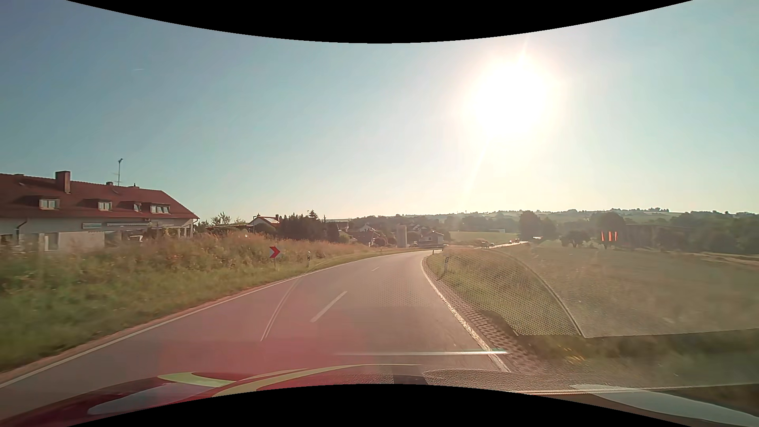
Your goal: Follow the waypoints while adhering to traffic rules and regulations
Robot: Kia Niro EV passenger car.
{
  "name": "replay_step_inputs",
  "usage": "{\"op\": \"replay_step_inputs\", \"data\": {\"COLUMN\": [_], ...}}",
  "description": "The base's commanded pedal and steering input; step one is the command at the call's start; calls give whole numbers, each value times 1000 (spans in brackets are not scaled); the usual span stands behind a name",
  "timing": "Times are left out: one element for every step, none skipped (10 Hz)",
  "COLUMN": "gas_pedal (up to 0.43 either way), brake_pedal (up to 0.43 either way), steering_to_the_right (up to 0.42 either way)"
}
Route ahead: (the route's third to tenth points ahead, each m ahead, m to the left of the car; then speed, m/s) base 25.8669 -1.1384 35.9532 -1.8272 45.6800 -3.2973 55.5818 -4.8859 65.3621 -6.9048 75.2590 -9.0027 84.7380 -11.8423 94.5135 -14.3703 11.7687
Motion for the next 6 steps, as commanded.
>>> {"op": "replay_step_inputs", "data": {"gas_pedal": [87,87,87,87,87,87], "brake_pedal": [0,0,0,0,0,0], "steering_to_the_right": [21,20,17,14,11,11]}}
